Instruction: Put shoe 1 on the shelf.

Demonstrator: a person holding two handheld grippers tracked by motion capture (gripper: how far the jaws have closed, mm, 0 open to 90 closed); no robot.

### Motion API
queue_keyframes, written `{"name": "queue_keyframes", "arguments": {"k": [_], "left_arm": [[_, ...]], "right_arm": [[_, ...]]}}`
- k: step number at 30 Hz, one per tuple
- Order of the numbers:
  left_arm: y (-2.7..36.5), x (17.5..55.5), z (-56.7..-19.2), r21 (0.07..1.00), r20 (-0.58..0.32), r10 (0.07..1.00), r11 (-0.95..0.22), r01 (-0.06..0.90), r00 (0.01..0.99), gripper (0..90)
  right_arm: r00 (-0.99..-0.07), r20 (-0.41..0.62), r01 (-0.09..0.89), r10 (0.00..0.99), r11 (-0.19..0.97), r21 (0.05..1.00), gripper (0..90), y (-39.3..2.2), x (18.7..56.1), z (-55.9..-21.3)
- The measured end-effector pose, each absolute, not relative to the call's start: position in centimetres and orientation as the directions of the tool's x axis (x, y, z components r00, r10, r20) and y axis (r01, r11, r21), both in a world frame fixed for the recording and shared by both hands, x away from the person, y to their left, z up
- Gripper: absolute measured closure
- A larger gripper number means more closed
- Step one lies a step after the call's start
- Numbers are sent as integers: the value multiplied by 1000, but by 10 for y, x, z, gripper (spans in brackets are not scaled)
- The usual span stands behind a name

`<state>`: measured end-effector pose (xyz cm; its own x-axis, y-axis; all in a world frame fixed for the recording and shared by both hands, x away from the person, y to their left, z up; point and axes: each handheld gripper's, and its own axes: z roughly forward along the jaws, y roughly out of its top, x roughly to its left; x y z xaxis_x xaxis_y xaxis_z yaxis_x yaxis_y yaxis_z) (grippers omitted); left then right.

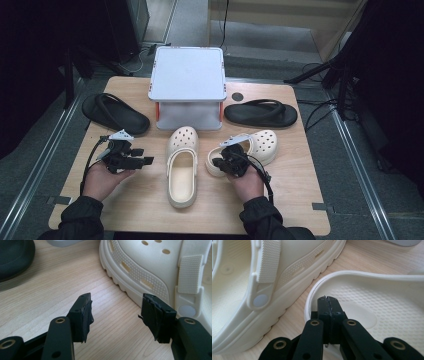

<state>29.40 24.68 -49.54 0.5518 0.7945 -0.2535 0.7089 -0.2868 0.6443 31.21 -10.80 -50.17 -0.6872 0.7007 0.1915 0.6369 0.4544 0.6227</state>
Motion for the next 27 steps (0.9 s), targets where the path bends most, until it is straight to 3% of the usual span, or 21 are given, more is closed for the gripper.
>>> {"name": "queue_keyframes", "arguments": {"k": [27], "left_arm": [[226, 312, -490, 655, -257, 758, -320, 685, 600, 432]], "right_arm": [[-655, 248, 678, 713, 411, 609, 900, -135, 259, -505]]}}
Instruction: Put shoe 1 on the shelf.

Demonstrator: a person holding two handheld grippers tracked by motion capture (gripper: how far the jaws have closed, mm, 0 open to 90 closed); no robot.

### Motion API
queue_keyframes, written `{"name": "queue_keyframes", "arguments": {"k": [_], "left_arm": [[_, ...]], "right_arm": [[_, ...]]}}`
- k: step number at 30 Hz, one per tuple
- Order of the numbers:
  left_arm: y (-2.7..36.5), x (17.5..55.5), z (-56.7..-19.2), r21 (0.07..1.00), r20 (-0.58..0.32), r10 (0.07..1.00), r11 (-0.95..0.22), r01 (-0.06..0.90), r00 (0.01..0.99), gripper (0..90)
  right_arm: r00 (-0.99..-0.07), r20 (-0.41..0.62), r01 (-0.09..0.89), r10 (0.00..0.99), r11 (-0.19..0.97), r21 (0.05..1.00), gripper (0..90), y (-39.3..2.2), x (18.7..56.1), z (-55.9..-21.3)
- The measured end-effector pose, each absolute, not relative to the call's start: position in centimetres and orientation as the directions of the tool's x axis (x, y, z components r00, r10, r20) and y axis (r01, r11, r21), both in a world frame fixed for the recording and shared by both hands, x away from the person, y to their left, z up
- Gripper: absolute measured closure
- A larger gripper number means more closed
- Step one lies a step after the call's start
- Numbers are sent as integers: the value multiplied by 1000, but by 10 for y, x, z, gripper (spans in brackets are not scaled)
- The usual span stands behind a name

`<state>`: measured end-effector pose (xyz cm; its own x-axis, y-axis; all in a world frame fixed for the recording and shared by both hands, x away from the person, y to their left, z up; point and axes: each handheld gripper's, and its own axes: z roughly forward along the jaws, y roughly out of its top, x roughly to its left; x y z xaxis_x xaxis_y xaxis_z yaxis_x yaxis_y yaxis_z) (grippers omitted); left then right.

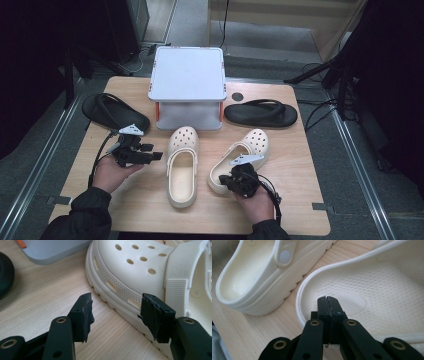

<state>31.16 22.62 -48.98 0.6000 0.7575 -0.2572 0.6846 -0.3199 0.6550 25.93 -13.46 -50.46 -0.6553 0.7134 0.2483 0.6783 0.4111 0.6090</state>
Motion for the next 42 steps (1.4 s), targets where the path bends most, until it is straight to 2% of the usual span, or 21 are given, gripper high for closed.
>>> {"name": "queue_keyframes", "arguments": {"k": [12, 16, 22, 28, 30, 33, 38, 42], "left_arm": [[219, 319, -489, 653, -254, 744, -340, 677, 619, 434], [218, 320, -489, 653, -260, 738, -341, 676, 623, 434], [219, 320, -489, 653, -257, 741, -340, 677, 620, 435], [218, 320, -490, 650, -253, 742, -345, 677, 621, 436], [218, 320, -490, 650, -254, 742, -344, 678, 620, 438], [217, 320, -490, 649, -256, 743, -342, 679, 619, 438], [217, 320, -490, 648, -255, 741, -346, 679, 621, 441], [217, 320, -491, 647, -255, 741, -347, 679, 621, 441]], "right_arm": [[-626, 262, 698, 735, 377, 609, 884, -157, 236, -504], [-604, 243, 674, 759, 324, 664, 884, -165, 234, -493], [-557, 216, 644, 802, 253, 722, 833, -184, 234, -474], [-500, 197, 625, 844, 193, 757, 662, -200, 235, -467], [-463, 182, 622, 868, 171, 764, 548, -204, 236, -468], [-416, 197, 644, 888, 134, 753, 435, -206, 242, -473], [-354, 283, 680, 891, 38, 732, 384, -204, 255, -482], [-331, 261, 692, 907, 44, 721, 384, -200, 265, -489]]}}
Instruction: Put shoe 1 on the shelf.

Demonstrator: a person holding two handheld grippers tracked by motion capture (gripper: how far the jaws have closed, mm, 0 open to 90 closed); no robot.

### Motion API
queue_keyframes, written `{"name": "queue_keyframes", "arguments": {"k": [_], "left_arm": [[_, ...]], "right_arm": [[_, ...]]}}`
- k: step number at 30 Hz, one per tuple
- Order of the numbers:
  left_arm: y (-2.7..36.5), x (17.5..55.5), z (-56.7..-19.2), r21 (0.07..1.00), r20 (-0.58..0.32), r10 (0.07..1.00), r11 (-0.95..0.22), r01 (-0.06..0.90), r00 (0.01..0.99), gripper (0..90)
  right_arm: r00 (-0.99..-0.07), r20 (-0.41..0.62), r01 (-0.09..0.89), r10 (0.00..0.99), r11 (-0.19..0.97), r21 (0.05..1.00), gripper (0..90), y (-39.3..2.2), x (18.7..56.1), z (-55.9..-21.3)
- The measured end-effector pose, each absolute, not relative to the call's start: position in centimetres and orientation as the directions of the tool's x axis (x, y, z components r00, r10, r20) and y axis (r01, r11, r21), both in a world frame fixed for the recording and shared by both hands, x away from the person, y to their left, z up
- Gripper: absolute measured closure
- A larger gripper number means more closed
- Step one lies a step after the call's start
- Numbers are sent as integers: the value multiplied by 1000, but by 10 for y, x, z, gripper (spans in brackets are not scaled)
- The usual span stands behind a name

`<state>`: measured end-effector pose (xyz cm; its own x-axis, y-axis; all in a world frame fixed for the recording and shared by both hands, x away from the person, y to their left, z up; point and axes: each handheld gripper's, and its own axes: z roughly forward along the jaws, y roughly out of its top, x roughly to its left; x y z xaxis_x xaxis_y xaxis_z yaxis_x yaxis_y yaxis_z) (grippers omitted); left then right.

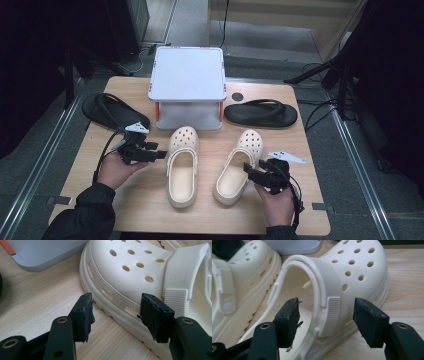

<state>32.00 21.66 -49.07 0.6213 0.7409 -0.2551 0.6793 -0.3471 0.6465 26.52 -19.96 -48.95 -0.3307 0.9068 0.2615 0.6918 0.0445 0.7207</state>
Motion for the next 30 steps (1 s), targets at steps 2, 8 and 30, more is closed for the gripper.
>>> {"name": "queue_keyframes", "arguments": {"k": [2, 8, 30], "left_arm": [[216, 320, -491, 644, -254, 738, -353, 678, 625, 441], [215, 320, -492, 642, -251, 739, -357, 679, 625, 441], [215, 320, -492, 637, -243, 740, -366, 679, 628, 449]], "right_arm": [[-323, 257, 700, 911, 47, 713, 385, -198, 270, -493], [-298, 249, 719, 922, 44, 694, 374, -199, 277, -500], [-294, 148, 687, 944, 101, 720, 746, -207, 279, -488]]}}
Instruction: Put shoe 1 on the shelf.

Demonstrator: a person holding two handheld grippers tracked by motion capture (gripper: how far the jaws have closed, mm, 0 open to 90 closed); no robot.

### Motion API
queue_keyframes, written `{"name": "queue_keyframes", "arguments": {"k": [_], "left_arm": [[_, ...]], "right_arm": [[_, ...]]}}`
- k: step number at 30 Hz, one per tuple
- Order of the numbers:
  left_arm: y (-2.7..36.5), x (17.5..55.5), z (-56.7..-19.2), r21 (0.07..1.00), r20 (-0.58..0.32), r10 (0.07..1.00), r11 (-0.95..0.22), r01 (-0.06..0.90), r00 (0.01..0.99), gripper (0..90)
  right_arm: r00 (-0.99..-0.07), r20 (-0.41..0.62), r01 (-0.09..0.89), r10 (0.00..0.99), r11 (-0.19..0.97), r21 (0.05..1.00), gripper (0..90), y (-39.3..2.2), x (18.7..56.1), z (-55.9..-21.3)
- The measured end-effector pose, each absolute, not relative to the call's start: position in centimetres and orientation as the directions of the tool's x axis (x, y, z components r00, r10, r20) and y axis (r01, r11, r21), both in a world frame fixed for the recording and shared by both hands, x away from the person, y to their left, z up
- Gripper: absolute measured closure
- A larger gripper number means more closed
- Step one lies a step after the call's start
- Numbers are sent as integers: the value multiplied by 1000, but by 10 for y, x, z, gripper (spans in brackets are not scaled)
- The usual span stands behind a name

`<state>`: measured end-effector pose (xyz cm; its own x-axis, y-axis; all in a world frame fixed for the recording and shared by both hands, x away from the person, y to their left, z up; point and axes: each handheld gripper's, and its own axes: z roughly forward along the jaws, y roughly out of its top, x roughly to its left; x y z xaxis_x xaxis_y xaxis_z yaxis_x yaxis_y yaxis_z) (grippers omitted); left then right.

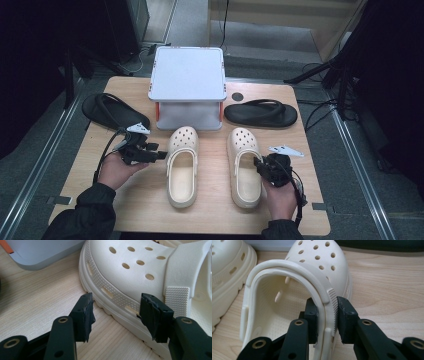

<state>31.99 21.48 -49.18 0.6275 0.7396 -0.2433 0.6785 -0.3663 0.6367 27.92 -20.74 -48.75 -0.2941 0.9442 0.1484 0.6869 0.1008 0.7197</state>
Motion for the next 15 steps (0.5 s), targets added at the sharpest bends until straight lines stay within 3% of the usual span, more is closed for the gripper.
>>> {"name": "queue_keyframes", "arguments": {"k": [4, 15], "left_arm": [[215, 320, -492, 637, -244, 742, -362, 680, 624, 449], [216, 317, -492, 639, -256, 750, -342, 689, 610, 472]], "right_arm": [[-299, 208, 676, 931, 53, 735, 767, -209, 280, -482], [-381, 143, 639, 913, 149, 754, 767, -173, 291, -474]]}}
